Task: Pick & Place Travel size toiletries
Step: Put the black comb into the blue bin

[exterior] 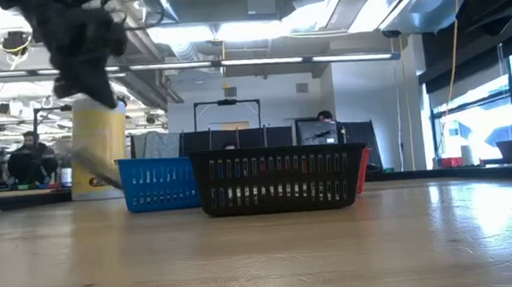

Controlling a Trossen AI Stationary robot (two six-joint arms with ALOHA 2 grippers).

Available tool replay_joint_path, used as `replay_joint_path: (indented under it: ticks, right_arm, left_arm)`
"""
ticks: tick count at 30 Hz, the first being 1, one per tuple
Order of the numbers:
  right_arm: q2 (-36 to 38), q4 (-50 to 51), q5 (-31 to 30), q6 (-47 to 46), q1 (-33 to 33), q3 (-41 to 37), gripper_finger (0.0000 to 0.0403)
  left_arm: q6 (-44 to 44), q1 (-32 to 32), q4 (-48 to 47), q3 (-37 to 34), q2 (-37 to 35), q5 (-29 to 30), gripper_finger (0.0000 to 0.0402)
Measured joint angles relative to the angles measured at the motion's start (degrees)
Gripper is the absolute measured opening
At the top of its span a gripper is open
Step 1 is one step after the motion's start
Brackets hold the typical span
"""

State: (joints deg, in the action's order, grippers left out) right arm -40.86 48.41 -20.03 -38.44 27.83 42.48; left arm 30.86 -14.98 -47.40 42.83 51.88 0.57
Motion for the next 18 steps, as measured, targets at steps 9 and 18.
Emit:
replay_joint_path:
  ticks: [9,18]
  right_arm:
    - [0.0,0.0,0.0,0.0,0.0,0.0,0.0059]
    - [0.0,0.0,0.0,0.0,0.0,0.0,0.0052]
  left_arm:
    - [-2.1,7.5,7.7,0.0,0.4,-0.1,0.0002]
    - [-3.5,8.7,-2.3,-0.2,0.4,0.7,0.0026]
